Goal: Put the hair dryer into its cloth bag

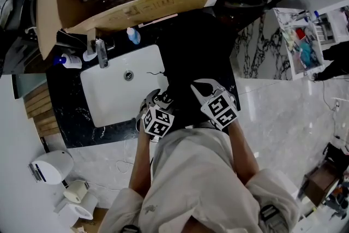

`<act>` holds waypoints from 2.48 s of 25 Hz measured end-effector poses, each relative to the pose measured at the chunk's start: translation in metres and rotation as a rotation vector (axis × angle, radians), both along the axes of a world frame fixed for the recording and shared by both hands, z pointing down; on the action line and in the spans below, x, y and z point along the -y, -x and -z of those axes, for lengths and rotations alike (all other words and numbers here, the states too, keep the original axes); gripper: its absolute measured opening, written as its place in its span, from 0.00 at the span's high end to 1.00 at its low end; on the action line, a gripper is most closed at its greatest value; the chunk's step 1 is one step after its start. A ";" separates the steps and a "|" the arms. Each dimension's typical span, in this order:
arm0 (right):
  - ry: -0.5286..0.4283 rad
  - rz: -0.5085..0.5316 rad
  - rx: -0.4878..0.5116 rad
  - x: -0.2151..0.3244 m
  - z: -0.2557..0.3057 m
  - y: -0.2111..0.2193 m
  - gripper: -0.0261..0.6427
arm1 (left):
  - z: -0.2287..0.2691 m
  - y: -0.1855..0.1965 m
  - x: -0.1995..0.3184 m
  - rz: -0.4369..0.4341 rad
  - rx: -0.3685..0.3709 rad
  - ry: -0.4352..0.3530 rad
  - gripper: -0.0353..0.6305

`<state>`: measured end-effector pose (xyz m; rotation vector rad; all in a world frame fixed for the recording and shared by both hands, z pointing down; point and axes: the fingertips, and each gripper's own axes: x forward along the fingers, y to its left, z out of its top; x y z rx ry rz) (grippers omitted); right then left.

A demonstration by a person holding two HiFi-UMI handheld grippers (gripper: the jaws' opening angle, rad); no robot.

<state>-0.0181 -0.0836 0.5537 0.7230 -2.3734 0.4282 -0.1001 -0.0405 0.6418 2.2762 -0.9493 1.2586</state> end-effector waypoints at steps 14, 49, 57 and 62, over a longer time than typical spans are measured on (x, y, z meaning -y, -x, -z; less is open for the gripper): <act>-0.001 -0.006 0.000 0.000 0.001 0.003 0.95 | -0.005 0.003 -0.001 -0.125 0.073 0.001 0.64; 0.000 0.029 0.022 -0.006 0.012 0.009 0.95 | 0.036 -0.040 0.037 -0.104 -0.043 -0.100 0.75; 0.008 0.051 0.047 -0.008 0.014 0.012 0.95 | 0.035 -0.053 0.052 -0.075 -0.078 -0.120 0.75; 0.014 0.071 0.058 -0.010 0.015 0.015 0.95 | 0.035 -0.060 0.061 -0.060 -0.101 -0.134 0.75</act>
